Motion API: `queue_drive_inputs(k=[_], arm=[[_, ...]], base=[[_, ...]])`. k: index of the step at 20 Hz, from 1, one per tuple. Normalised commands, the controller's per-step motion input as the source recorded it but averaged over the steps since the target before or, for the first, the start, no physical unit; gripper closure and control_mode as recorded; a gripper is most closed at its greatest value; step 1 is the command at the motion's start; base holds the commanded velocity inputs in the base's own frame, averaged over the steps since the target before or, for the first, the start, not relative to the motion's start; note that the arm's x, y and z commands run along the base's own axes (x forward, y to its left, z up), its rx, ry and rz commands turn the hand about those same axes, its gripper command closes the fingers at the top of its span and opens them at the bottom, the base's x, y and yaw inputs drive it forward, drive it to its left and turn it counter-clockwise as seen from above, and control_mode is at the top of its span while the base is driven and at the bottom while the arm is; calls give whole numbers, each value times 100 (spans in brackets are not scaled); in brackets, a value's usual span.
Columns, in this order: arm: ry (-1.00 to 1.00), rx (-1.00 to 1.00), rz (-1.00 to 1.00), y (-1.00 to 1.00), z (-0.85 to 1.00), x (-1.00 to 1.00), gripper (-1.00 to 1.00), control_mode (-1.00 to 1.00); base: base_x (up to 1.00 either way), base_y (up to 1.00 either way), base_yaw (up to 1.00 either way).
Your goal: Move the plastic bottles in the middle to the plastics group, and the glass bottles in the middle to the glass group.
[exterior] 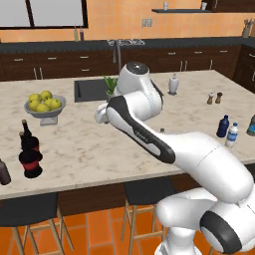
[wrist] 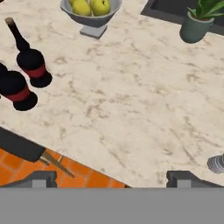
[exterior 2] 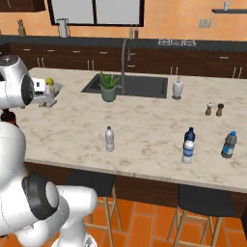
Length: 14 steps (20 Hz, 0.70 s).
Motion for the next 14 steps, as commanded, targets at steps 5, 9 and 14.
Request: queue_drive_inputs(k=[5,9,14], arm=[[16,0,-27,-100,-9,-21,-100,-100],[8,8,-17,-100,-26,0,-100,-100],[11,2,-19,-100,-8,-2,-100,-100]], base=[[0,0,0],[0,0,0],[0,0,0]])
